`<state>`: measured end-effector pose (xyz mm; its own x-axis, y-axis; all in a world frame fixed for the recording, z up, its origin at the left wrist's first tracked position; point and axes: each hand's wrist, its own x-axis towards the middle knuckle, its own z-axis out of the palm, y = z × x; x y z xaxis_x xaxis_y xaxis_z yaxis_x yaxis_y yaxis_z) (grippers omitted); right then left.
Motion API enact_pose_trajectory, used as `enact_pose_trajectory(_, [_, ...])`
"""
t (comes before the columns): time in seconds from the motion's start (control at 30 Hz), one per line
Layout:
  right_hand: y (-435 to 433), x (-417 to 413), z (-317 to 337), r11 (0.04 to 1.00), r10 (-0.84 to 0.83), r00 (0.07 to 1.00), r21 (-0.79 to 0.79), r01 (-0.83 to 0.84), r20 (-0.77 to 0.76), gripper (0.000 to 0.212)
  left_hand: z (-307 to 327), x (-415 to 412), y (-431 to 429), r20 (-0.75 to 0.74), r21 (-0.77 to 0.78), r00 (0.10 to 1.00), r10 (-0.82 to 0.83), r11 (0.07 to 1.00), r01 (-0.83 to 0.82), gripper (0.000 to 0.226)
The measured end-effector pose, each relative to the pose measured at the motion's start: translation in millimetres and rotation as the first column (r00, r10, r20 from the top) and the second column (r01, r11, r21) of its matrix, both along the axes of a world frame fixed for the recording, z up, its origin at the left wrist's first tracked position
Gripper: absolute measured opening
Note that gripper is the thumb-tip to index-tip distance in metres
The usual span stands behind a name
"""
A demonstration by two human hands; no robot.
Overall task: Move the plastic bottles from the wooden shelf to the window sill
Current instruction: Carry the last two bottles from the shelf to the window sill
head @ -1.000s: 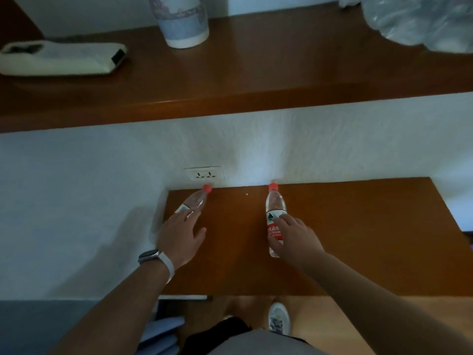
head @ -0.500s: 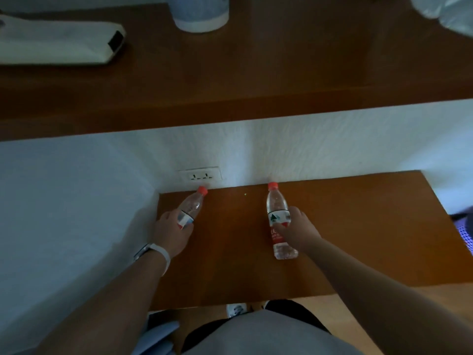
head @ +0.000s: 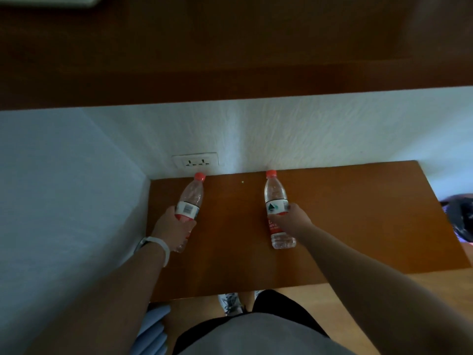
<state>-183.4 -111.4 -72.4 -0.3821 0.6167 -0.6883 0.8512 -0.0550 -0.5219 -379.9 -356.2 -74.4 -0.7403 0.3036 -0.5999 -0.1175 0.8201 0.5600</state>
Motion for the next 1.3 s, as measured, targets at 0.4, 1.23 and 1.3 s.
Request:
enact_pose_trajectory(0.4, [-15,4,7,1.000,0.007,0.991,0.010,-0.006,-0.137,0.045,23,16,-10,0.053,0.213,0.993,0.109,0.970,-0.117,0.057])
enact_pose_trajectory(1.23, [21,6,81,0.862,0.282,0.759,-0.192,-0.468,-0.587,0.051,103,131,15,-0.002,0.434,0.880,0.475,0.794,-0.427,0.050])
enact_pose_trajectory(1.3, [18,2,83,0.818,0.320,0.714,-0.199,-0.540,-0.623,0.058,111,146,12,-0.045,0.423,0.854,0.519,0.784,-0.454,0.053])
